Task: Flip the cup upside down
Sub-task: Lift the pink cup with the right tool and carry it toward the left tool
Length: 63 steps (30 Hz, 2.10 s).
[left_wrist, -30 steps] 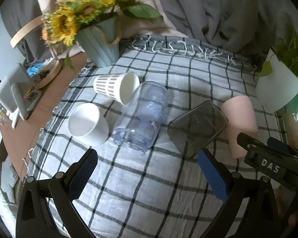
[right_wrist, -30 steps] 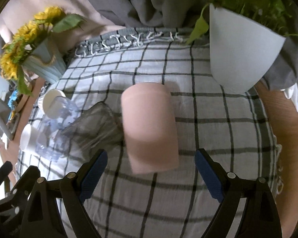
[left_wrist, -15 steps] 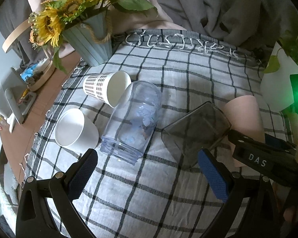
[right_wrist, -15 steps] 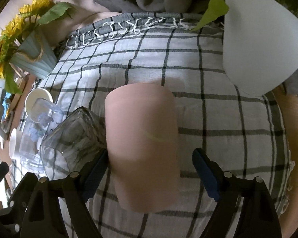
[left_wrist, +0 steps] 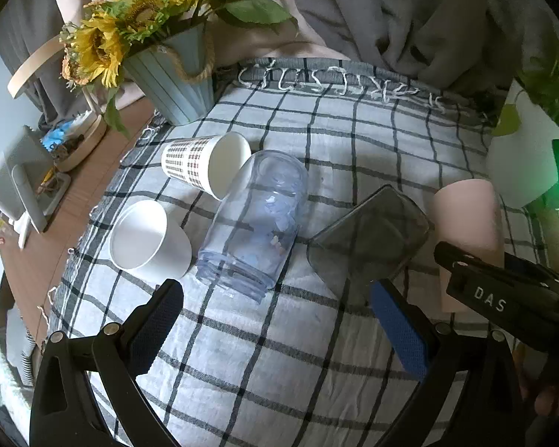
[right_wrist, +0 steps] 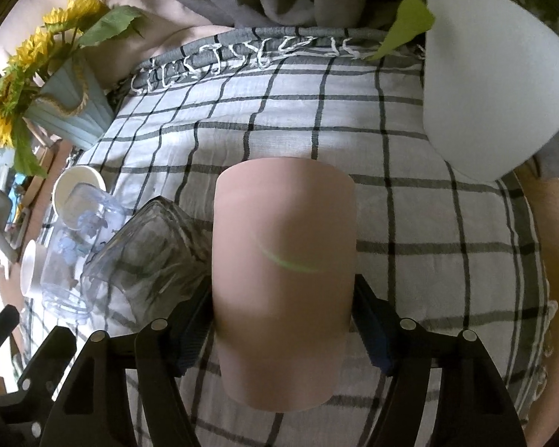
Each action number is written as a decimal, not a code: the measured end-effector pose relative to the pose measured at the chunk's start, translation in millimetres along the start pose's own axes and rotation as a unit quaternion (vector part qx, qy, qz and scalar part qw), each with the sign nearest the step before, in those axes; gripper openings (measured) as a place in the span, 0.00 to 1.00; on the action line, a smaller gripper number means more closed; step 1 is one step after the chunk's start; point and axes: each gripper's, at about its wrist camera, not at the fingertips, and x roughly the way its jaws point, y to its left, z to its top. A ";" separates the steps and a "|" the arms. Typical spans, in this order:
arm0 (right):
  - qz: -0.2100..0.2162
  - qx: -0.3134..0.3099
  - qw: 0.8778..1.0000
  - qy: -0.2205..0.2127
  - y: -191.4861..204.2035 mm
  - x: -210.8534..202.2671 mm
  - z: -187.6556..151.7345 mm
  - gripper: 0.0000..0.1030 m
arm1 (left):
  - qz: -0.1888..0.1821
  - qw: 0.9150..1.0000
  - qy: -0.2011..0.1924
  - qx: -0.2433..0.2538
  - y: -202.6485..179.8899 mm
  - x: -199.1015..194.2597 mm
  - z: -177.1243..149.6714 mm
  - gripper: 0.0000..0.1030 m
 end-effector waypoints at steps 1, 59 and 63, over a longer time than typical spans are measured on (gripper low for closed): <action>0.000 0.001 1.000 -0.003 -0.2 -4.5 -2.6 0.68 | -0.003 1.000 -0.003 0.000 1.1 -2.5 -1.3 1.00; 0.005 0.095 0.994 0.045 112.1 -35.0 -140.8 0.68 | -0.040 0.996 0.030 0.070 141.4 -15.9 -89.5 1.00; 0.013 0.091 0.995 0.032 110.2 -45.0 -141.5 0.70 | -0.043 0.997 0.027 0.064 141.4 -21.9 -91.2 1.00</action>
